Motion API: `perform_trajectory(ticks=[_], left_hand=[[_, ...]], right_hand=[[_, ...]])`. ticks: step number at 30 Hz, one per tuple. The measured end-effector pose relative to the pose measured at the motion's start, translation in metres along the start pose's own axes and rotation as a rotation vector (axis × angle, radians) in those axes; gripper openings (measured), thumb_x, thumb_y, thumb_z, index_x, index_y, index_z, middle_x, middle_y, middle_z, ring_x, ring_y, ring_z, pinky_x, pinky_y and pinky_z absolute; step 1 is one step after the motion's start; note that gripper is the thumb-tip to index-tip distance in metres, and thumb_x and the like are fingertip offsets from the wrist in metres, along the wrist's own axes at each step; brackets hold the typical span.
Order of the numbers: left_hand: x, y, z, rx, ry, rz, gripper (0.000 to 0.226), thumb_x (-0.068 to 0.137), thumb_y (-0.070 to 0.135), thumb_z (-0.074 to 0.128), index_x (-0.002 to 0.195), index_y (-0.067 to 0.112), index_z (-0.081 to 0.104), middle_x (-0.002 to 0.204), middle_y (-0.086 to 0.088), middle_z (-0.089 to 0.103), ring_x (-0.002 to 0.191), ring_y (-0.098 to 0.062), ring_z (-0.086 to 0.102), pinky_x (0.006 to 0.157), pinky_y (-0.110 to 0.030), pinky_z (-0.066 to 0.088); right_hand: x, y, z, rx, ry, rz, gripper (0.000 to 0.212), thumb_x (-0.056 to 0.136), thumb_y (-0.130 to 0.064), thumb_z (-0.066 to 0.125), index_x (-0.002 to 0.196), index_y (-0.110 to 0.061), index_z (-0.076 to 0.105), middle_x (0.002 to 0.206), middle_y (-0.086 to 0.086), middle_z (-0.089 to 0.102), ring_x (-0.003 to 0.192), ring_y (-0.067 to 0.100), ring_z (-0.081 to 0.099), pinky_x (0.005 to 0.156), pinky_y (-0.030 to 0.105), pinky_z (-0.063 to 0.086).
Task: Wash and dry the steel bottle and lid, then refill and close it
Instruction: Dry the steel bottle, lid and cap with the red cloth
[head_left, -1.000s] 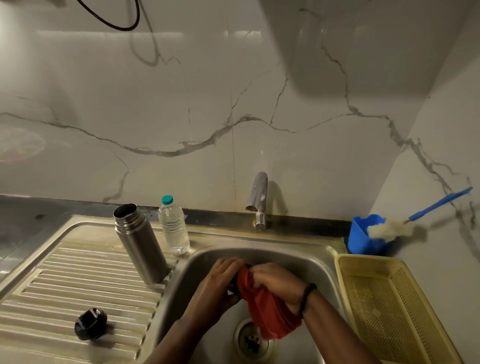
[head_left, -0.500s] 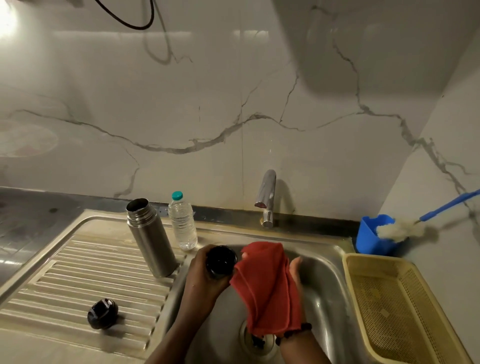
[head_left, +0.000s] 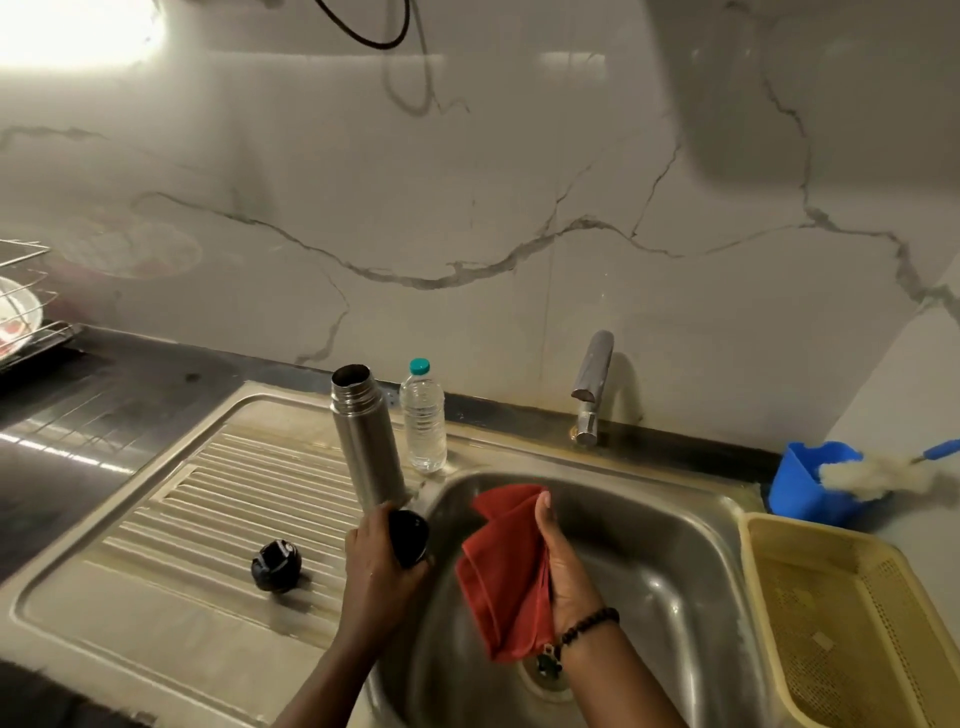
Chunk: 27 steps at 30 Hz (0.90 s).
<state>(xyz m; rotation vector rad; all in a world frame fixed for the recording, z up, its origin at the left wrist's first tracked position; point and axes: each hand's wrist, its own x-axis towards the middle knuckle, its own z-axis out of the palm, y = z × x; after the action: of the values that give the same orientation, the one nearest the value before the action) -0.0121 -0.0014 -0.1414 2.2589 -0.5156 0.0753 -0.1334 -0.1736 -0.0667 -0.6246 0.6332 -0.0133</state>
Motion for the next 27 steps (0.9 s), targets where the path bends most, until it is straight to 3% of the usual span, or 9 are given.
perform_trajectory(ticks=[3,8,12,14,16,17,19,23,27], left_hand=[[-0.008,-0.022,-0.009,0.136,0.051,-0.069,0.062,0.059,0.009,0.086,0.115,0.006,0.059,0.104,-0.013,0.061,0.095,-0.037,0.054,0.077,-0.035,0.035],[-0.012,-0.038,-0.020,0.280,0.077,-0.120,0.056,0.059,0.014,0.086,0.109,0.005,0.061,0.098,-0.016,0.063,0.092,-0.038,0.053,0.075,-0.042,0.041],[-0.006,-0.041,-0.022,0.425,0.042,-0.107,0.068,0.054,0.019,0.090,0.114,0.002,0.063,0.101,-0.020,0.065,0.092,-0.041,0.056,0.076,-0.047,0.047],[-0.005,-0.042,-0.022,0.464,0.036,-0.077,0.081,0.054,0.038,0.091,0.121,0.002,0.062,0.107,-0.019,0.064,0.096,-0.039,0.057,0.080,-0.048,0.048],[-0.008,-0.040,-0.024,0.484,0.138,0.002,0.077,0.070,0.061,0.070,0.122,0.005,0.062,0.113,-0.015,0.063,0.101,-0.035,0.055,0.087,-0.044,0.044],[-0.009,-0.038,-0.027,0.465,0.213,0.031,0.070,0.080,0.062,0.056,0.121,0.006,0.063,0.115,-0.014,0.063,0.104,-0.032,0.053,0.089,-0.042,0.041],[-0.006,-0.032,-0.037,0.383,0.326,0.020,0.053,0.094,0.052,0.047,0.118,0.007,0.063,0.117,-0.014,0.062,0.108,-0.030,0.048,0.091,-0.042,0.038],[0.004,-0.040,-0.060,0.318,0.455,-0.181,0.030,0.093,0.020,0.066,0.119,0.007,0.062,0.116,-0.020,0.061,0.110,-0.040,0.047,0.089,-0.051,0.041],[0.001,-0.065,-0.074,0.297,0.299,-0.395,0.040,0.085,0.025,0.076,0.119,0.010,0.063,0.115,-0.022,0.062,0.110,-0.047,0.049,0.089,-0.054,0.042]], right_hand=[[0.013,0.019,0.003,-0.036,0.058,0.038,0.046,0.082,-0.035,0.071,0.114,-0.002,0.067,0.103,0.026,0.070,0.085,0.037,0.068,0.079,0.049,0.056],[0.019,0.029,0.009,-0.023,0.069,0.060,0.040,0.083,-0.030,0.068,0.110,0.000,0.067,0.096,0.026,0.071,0.075,0.037,0.071,0.072,0.044,0.057],[0.017,0.025,0.012,-0.038,0.077,0.053,0.039,0.083,-0.030,0.069,0.110,0.000,0.067,0.098,0.026,0.071,0.084,0.038,0.068,0.078,0.047,0.055],[0.021,0.024,0.010,-0.037,0.085,0.062,0.041,0.083,-0.031,0.070,0.112,-0.002,0.067,0.102,0.025,0.071,0.094,0.040,0.066,0.086,0.051,0.053],[0.023,0.022,0.010,-0.027,0.090,0.066,0.045,0.080,-0.033,0.073,0.114,-0.004,0.066,0.108,0.024,0.070,0.105,0.042,0.064,0.094,0.055,0.049],[0.022,0.022,0.011,-0.023,0.079,0.068,0.045,0.081,-0.033,0.073,0.114,-0.004,0.066,0.108,0.025,0.070,0.105,0.042,0.064,0.094,0.055,0.049],[0.023,0.022,0.011,-0.011,0.070,0.066,0.042,0.082,-0.034,0.071,0.112,-0.004,0.067,0.106,0.025,0.070,0.096,0.040,0.067,0.088,0.052,0.052],[0.025,0.023,0.009,0.006,0.054,0.066,0.043,0.083,-0.036,0.070,0.113,-0.006,0.067,0.105,0.024,0.071,0.087,0.038,0.069,0.080,0.049,0.054],[0.025,0.024,0.009,0.003,0.040,0.078,0.043,0.082,-0.036,0.071,0.113,-0.006,0.066,0.105,0.024,0.070,0.087,0.038,0.069,0.079,0.048,0.055]])
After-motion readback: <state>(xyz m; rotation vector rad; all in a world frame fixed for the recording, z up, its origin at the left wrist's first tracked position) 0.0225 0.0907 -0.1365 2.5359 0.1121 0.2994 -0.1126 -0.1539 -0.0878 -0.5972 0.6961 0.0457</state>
